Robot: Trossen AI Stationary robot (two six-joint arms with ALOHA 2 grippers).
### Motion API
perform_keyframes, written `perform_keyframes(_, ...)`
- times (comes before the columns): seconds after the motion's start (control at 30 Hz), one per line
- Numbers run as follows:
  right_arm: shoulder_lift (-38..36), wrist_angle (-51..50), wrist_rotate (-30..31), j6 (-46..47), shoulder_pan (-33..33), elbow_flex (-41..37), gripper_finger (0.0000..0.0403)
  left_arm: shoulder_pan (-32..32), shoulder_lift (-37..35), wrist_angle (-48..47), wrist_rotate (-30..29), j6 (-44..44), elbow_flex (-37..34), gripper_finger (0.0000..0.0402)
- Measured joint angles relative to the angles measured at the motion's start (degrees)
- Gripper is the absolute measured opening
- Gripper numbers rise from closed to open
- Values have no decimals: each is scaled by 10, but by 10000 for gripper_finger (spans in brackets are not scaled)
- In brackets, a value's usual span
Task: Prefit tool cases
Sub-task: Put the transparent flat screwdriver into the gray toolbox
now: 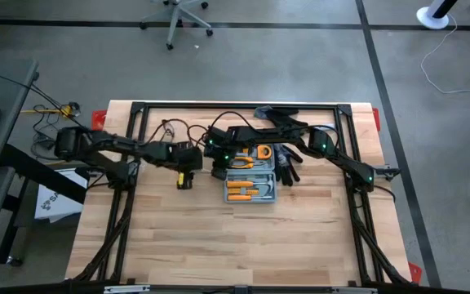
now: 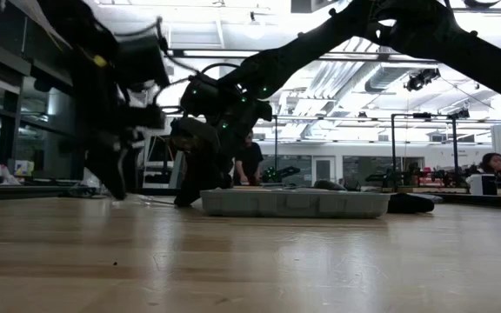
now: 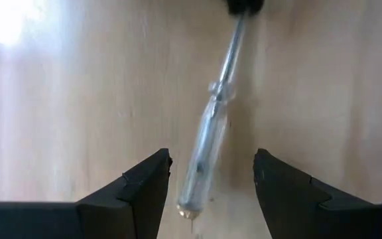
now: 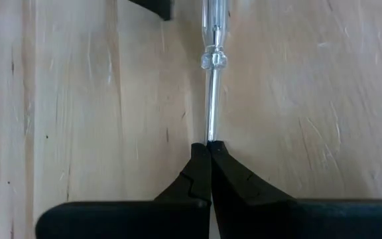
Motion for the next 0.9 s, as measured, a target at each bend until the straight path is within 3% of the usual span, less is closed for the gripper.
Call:
perform_keyframes(0.23,0,7,-1,11,-1,-1,0,60,57,14,93,42,6,187)
perform_keyframes(0.33,0,10,-3,17,-4,-1,0,63,62,18,106,23,8,132)
perform_keyframes(0.43,0,13,-3,26,-4,-1,0,64,62,16,113,-7,0,36)
perform_keyframes(0.47,0,14,0,27,-6,-1,0,65,61,20,115,-24,-6,28)
perform_keyframes(0.7,-16,12,13,47,-14,1,0,65,50,33,116,-122,-17,28)
perform_keyframes(0.9,-87,-40,61,31,-14,0,0,66,20,38,91,-165,-21,26)
